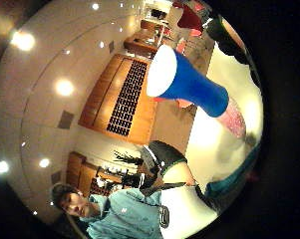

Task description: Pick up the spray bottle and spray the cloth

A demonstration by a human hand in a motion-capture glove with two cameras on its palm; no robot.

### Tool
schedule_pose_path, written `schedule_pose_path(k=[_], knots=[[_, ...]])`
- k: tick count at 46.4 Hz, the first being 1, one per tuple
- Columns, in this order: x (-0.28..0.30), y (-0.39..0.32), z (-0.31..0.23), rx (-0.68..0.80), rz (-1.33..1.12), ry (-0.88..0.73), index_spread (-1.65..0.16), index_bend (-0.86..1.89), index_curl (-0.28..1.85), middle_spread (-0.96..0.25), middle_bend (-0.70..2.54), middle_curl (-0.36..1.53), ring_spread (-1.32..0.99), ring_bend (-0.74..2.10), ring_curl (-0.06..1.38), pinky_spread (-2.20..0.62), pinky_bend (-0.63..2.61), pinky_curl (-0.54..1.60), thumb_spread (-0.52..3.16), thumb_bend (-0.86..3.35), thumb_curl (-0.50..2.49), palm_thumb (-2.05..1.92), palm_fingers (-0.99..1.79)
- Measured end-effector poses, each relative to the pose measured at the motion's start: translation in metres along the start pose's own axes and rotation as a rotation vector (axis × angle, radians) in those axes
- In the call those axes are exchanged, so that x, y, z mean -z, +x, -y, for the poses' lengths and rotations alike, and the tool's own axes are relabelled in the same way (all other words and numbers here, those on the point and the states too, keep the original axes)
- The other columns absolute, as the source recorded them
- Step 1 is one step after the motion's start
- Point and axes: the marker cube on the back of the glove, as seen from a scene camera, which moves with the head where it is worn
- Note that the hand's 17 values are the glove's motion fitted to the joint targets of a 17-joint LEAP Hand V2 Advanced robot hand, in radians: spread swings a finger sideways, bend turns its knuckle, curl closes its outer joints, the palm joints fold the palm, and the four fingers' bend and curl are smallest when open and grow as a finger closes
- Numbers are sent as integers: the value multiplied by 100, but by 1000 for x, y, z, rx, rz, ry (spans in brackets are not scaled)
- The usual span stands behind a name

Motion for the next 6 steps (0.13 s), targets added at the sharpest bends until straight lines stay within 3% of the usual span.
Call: schedule_pose_path(k=[6], knots=[[13,-3,-10,11,19,17,-26,10,31,-13,30,40,-12,40,38,1,37,37,85,-4,46,56,73]])
